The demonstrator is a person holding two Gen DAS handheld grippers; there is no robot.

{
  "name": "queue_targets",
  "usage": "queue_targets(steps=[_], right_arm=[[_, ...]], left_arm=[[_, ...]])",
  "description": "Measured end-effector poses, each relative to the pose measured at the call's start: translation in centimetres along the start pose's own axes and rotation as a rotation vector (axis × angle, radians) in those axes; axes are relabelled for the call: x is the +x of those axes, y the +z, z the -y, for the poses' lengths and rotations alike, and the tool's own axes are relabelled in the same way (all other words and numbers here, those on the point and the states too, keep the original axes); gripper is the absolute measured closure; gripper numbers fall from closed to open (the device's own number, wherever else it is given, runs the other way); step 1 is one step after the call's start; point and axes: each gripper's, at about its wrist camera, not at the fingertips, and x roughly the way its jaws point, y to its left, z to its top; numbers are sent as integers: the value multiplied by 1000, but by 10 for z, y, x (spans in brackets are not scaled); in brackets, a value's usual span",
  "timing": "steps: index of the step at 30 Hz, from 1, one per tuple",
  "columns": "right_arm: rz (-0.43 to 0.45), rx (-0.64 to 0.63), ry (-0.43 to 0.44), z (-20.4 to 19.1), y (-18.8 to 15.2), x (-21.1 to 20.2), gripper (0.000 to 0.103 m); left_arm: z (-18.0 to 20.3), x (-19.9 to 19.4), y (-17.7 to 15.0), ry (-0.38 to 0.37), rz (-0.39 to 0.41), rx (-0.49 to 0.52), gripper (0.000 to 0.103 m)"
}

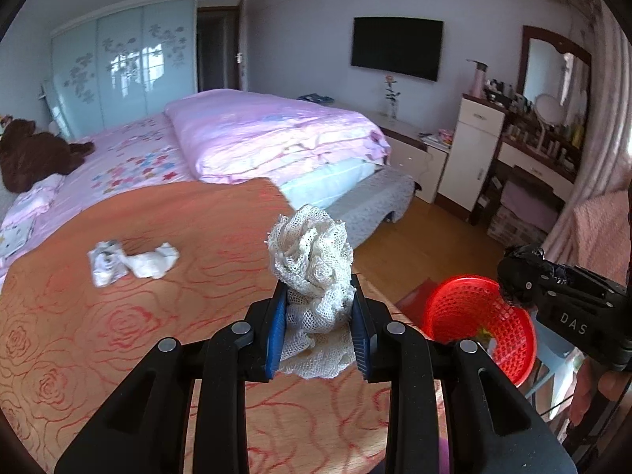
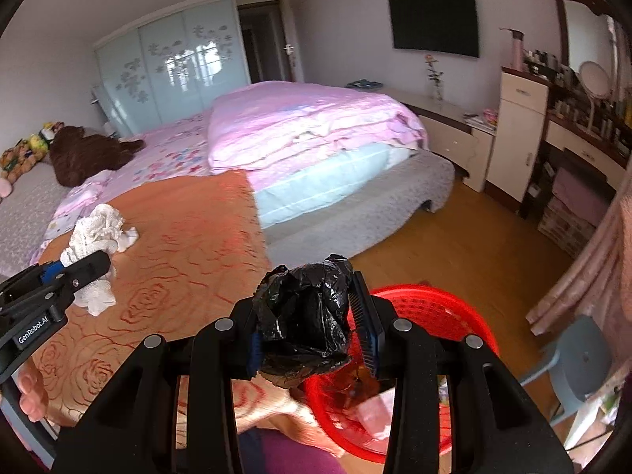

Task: Collect trash
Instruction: 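Carry the mesh cloth and black bag with both grippers over the red wastebasket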

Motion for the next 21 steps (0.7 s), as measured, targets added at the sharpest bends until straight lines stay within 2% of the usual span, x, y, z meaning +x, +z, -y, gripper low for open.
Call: queue_targets(steps=[10,21], right_arm=[[-9,56,-75,43,-12,-7,66],[-40,107,-107,69,-23,-3,66]], left_arm=[[41,17,1,-73,-25,51,76],[78,33,0,-150,-65,104,76]])
